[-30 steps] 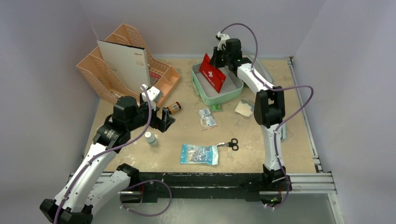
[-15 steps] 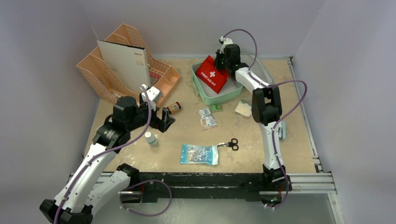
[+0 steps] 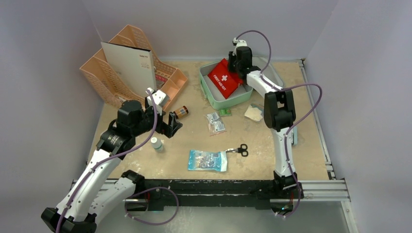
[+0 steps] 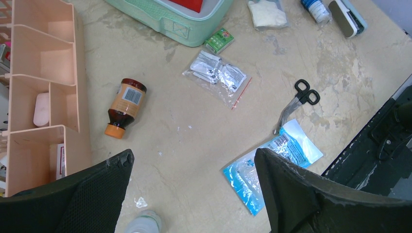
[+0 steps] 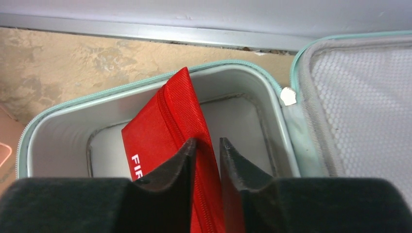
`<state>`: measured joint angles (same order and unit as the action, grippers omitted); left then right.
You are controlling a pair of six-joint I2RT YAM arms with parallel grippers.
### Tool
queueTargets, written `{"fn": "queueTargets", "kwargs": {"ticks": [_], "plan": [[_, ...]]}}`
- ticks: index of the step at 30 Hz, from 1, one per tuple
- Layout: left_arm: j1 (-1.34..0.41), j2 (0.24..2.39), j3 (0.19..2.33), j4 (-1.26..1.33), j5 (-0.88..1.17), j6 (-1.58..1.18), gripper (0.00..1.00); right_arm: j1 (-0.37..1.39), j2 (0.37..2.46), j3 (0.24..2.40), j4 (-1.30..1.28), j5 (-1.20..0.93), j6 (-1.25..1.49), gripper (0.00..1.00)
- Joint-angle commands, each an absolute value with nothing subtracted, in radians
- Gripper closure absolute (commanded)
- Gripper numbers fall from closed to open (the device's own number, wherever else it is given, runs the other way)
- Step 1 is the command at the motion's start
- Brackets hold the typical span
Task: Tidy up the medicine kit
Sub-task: Place the medicine pouch inside the medicine box, then adjust the medicine pouch in the medicine box.
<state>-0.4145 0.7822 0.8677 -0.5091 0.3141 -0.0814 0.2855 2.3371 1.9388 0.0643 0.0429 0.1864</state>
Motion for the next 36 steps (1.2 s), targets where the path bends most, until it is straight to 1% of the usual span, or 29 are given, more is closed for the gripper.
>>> {"fn": "queueTargets", "kwargs": {"ticks": [1, 7, 11, 16, 18, 21, 27, 31, 36], "plan": [[-0.413, 0.771, 0.866, -0.478, 0.321, -0.063, 0.06, 0.281, 2.238, 1.946, 0.087, 0.1, 0.167, 0.7], [-0.414, 0.765, 0.866, -0.48, 0.302, -0.062, 0.05, 0.284, 2.149, 1.908, 0.068, 0.086, 0.15, 0.6], [-0.413, 0.752, 0.864, -0.48, 0.293, -0.061, 0.05, 0.284, 2.093, 1.839, 0.074, 0.056, 0.136, 0.58], [-0.414, 0.749, 0.869, -0.489, 0.277, -0.062, 0.05, 0.301, 2.072, 1.77, 0.061, -0.067, 0.095, 0.55], [-0.414, 0.745, 0.868, -0.492, 0.272, -0.061, 0.05, 0.319, 2.076, 1.741, 0.061, -0.106, 0.052, 0.56], [-0.413, 0.745, 0.87, -0.492, 0.27, -0.061, 0.05, 0.344, 2.097, 1.72, 0.058, -0.178, 0.019, 0.6], [-0.413, 0.748, 0.87, -0.495, 0.264, -0.06, 0.05, 0.394, 2.172, 1.737, 0.033, -0.213, 0.006, 0.67], [-0.414, 0.748, 0.871, -0.498, 0.259, -0.058, 0.04, 0.411, 2.226, 1.768, 0.018, -0.204, 0.006, 0.69], [-0.414, 0.742, 0.868, -0.496, 0.256, -0.057, 0.04, 0.426, 2.302, 1.852, -0.071, -0.078, -0.041, 0.69]]}}
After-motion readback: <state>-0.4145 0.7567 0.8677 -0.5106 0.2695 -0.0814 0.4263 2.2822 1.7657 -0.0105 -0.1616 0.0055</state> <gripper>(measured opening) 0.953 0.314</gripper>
